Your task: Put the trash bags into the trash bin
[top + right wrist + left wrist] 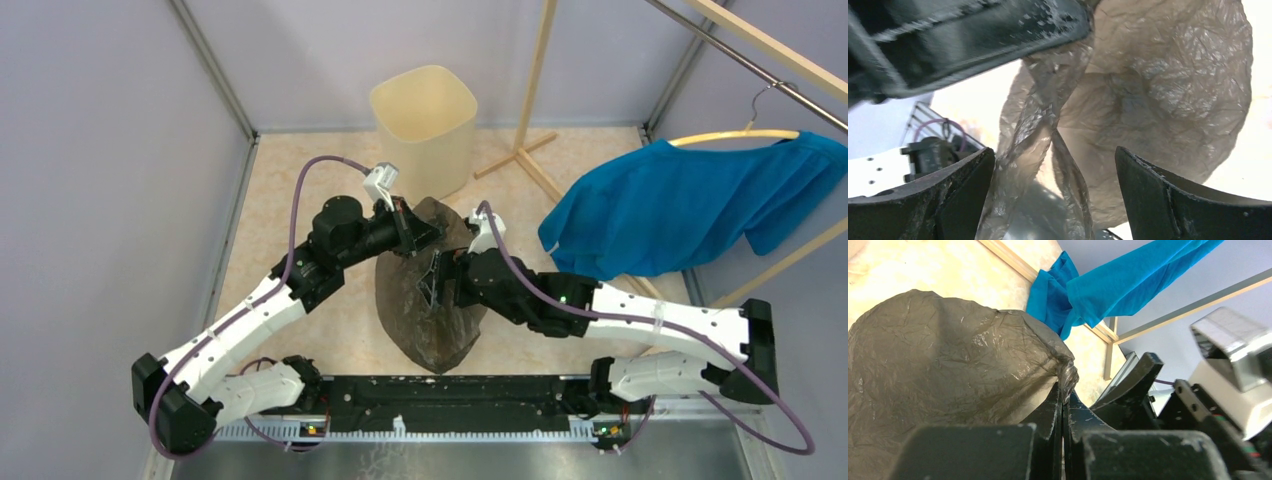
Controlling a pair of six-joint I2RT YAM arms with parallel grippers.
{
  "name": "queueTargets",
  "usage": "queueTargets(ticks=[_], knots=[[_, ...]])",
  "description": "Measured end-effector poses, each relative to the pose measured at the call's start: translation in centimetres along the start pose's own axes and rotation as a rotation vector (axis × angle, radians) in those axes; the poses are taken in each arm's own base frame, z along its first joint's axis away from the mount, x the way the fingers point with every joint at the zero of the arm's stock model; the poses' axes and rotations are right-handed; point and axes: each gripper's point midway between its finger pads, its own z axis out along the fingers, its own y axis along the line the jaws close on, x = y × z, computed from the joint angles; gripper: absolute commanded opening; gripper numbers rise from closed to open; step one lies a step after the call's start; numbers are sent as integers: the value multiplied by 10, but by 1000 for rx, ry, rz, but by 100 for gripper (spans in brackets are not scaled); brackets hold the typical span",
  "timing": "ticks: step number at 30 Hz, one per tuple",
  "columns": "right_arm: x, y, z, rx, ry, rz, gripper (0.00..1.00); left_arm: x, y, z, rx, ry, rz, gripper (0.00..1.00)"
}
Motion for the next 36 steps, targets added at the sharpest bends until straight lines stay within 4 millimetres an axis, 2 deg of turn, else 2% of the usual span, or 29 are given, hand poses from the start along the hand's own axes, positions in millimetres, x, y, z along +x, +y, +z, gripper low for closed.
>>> queueTargets(ticks=[2,3,4,5,6,7,9,10,12,14,20,25,30,33,36], knots=[[7,-8,7,41,14,-31,75,0,0,0,0,0,0,0],[11,-11,10,54,19,-44,54,0,0,0,0,0,1,0],[14,-14,12,63,22,-57,28,0,0,0,0,0,3,0],[16,-18,13,71,23,-76,9,0,1,0,-1,1,4,4],[17,-21,13,74,19,-87,0,1,1,0,-3,3,5,12],[18,-23,14,78,14,-95,0,1,1,0,-4,4,7,24],[18,-30,13,87,-6,-108,0,3,4,0,-17,10,12,57],[16,-33,12,91,-19,-114,0,4,7,-1,-30,13,23,70],[10,-42,6,111,-57,-131,0,4,13,-3,-67,18,28,89],[1,-53,-3,136,-105,-149,0,1,19,-7,-113,11,36,98],[-22,-92,-33,236,-245,-189,0,-27,28,-36,-258,-88,76,98],[-24,-125,-51,317,-303,-224,0,-50,48,-47,-417,-157,83,98],[-33,-146,-71,366,-357,-249,0,-73,94,-33,-576,-170,47,98],[-40,-150,-79,373,-384,-252,0,-93,126,-18,-633,-171,2,98],[-45,-149,-83,365,-397,-263,0,-117,148,3,-665,-187,-15,98]])
